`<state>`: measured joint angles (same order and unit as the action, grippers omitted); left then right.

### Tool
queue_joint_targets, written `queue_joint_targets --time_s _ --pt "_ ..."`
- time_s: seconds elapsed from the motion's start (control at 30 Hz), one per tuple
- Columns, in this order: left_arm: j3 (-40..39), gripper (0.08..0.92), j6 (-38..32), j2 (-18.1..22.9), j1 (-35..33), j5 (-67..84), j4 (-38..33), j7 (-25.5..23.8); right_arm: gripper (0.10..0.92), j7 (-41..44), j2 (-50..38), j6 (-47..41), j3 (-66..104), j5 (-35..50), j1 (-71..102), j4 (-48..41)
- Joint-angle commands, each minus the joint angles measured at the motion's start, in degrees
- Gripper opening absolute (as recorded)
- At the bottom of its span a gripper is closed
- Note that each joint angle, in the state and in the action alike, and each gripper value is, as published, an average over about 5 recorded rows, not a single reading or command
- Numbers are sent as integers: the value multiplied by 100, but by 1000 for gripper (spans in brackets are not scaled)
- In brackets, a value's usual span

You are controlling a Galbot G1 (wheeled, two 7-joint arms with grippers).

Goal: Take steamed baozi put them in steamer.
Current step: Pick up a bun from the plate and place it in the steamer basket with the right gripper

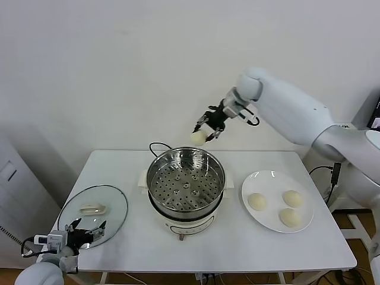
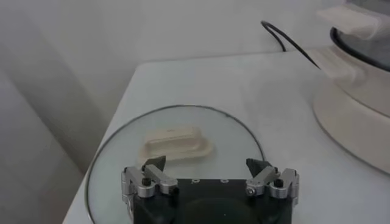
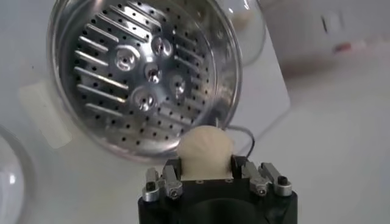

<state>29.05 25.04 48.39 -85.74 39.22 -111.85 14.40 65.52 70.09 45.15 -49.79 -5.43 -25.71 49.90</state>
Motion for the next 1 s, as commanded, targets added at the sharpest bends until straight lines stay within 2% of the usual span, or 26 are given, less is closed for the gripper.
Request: queue_joint_targets --time_s 0.03,0.5,1.0 --pt "-16 823 2 -1 2 2 -8 -2 509 74 415 485 232 -1217 358 149" --pt "-10 823 11 0 6 19 -16 -6 509 -30 450 485 649 -2359 1078 422" --pt "-12 823 1 5 -12 19 -27 -12 509 -161 659 485 797 -2855 1350 364"
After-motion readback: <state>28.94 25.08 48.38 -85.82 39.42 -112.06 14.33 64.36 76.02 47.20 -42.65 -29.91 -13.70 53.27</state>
